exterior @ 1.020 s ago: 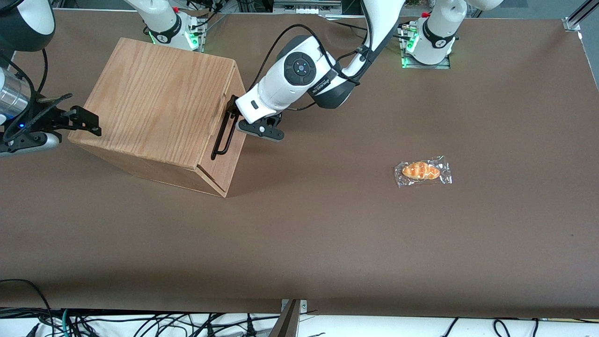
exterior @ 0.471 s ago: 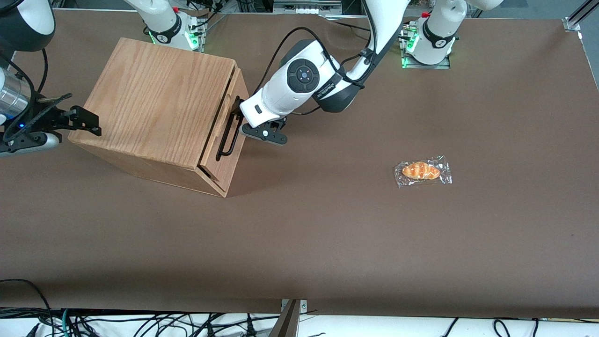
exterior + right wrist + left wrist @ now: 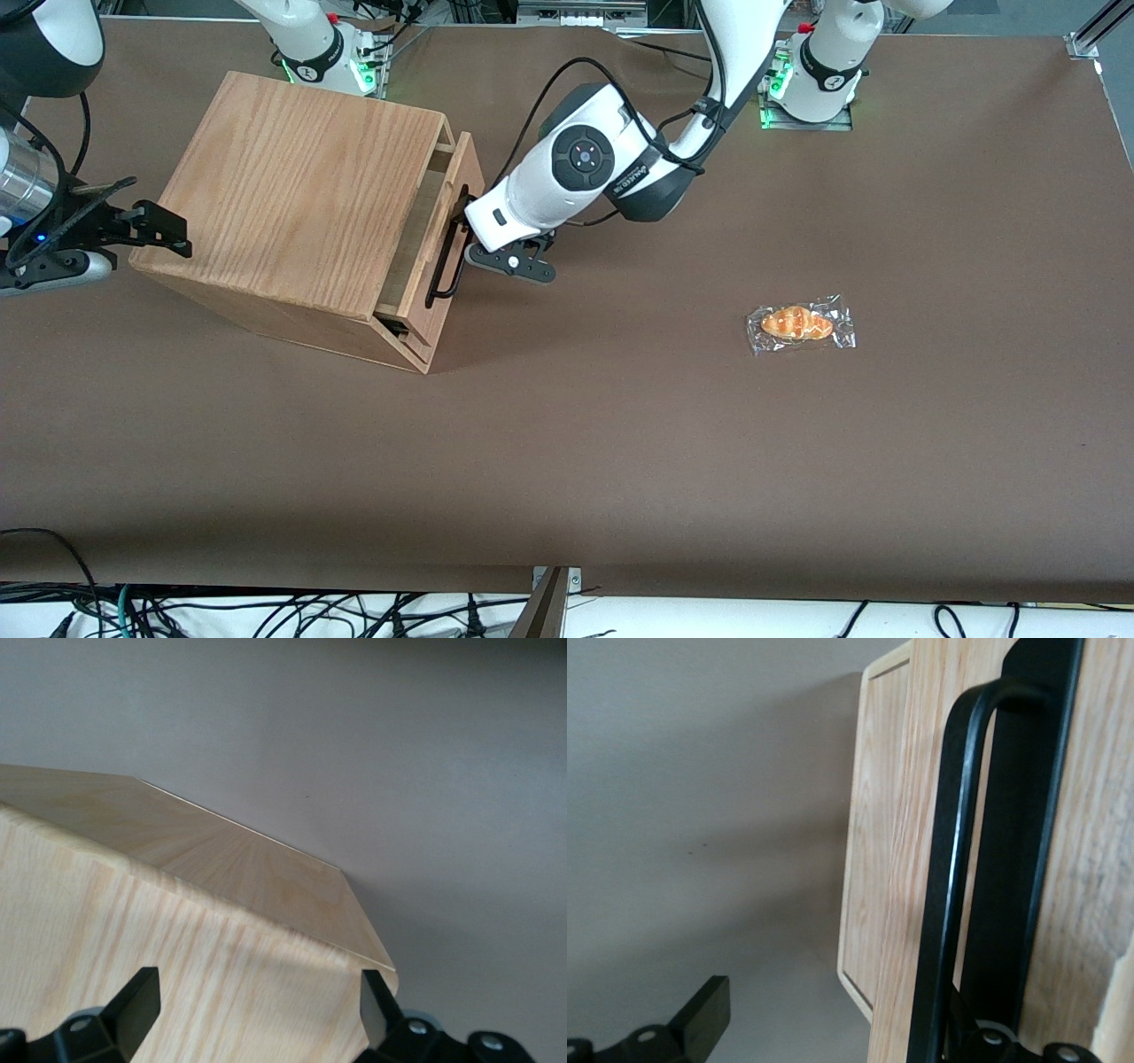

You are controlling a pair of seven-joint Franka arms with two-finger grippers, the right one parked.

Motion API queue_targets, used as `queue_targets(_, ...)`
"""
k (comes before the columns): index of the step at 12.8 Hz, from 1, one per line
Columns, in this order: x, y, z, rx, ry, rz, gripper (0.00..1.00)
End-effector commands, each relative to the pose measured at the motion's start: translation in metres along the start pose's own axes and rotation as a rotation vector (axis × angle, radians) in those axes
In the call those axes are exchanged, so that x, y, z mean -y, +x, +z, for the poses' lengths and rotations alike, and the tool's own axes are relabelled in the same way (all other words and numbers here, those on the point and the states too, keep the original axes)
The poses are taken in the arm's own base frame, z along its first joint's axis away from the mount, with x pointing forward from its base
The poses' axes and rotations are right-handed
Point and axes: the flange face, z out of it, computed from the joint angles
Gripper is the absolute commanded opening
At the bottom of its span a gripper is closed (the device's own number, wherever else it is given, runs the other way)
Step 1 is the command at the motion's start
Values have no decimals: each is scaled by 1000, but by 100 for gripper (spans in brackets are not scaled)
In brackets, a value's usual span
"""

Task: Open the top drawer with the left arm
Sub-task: 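Pull the handle outward with the left gripper, sliding the drawer open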

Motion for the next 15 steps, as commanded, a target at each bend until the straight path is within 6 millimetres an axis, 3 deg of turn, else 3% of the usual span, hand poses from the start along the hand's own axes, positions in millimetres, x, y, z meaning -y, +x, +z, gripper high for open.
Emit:
queue_targets(1,17,11,-14,6,31,14,100)
queue_targets(8,58,35,-40,44,38,4,100)
queue_targets(15,71,41,-51,47,37,12,100)
